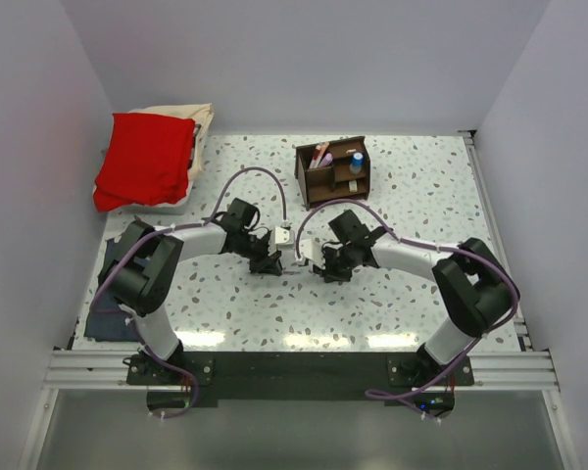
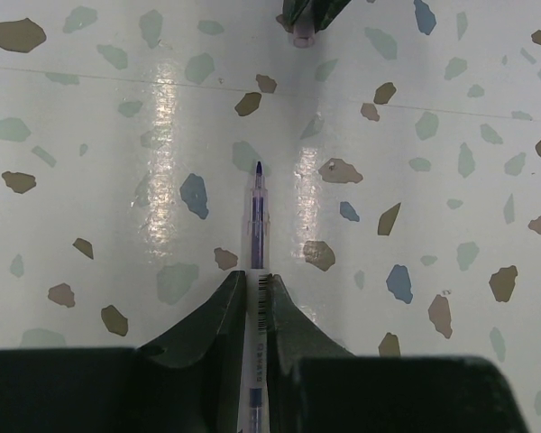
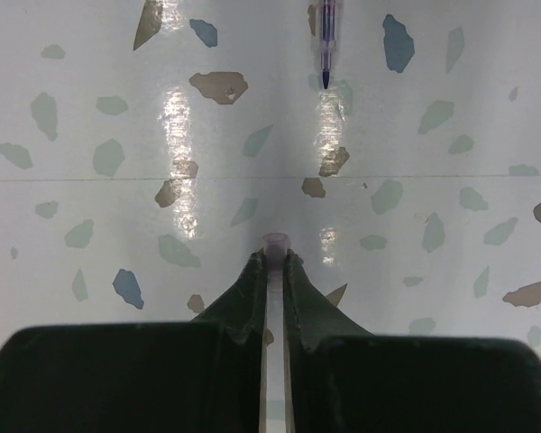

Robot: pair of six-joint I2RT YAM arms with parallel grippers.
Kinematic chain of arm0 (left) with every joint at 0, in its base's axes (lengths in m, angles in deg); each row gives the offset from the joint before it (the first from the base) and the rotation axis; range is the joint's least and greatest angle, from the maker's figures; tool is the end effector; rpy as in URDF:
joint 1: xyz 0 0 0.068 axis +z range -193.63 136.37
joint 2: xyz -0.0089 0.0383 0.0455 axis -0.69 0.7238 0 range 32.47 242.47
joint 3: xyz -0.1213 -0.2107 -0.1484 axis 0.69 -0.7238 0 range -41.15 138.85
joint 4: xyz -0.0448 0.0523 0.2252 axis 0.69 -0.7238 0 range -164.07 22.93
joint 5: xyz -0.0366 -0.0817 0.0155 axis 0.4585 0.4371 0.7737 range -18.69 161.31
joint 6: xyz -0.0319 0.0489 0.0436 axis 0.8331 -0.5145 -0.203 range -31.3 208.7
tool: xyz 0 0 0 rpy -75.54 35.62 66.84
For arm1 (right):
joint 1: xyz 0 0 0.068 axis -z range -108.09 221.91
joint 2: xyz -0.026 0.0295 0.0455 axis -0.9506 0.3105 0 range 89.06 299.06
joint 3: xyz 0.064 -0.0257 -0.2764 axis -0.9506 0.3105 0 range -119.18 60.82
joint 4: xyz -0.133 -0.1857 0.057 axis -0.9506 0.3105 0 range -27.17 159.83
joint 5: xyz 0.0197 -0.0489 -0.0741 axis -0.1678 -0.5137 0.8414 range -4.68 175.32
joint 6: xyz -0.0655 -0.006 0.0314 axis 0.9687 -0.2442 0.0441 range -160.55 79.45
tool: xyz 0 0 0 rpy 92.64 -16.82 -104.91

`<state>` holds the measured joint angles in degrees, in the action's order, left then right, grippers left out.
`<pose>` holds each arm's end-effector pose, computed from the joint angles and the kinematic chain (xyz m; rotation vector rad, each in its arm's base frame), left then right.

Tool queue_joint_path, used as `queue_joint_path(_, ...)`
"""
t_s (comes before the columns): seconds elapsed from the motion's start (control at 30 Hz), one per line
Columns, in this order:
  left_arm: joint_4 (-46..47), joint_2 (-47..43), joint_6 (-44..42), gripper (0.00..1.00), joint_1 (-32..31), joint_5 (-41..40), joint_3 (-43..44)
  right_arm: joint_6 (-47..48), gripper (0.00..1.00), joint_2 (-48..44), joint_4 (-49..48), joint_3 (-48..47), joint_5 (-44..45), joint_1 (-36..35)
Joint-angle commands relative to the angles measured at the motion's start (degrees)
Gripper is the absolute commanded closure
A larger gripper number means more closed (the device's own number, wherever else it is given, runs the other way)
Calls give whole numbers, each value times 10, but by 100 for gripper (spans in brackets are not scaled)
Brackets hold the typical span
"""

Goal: Sort the stationery into containers
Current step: Close the pen cap on the pen.

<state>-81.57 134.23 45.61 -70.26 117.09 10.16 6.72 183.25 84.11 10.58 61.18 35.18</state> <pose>0.2577 -0.1778 0.1496 1.5863 1.8759 -0.9443 0.2195 0.1946 0.1644 -1.8522 1.8728 0.5072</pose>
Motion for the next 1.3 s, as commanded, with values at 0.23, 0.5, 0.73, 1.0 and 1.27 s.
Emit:
queue_joint_path(0.23,-97,34,-52,91,12,-13,10,28,100,-43,62,62,-11,13)
queue_joint_path(0.5,-238,102,-109,100,19,72,93,-1,100,-71,-18,74,8,14)
queue_joint_path(0.73,-278,137,-91,100,30,102,107,-22,100,-72,-124,88,37,14)
queue_joint_path(1.0,-217,107,-43,100,43,82,75,-30,100,-71,-143,78,20,13)
queue_joint_path(1.27,-173,92,9,100,47,61,55,-14,100,-85,-129,84,0,12)
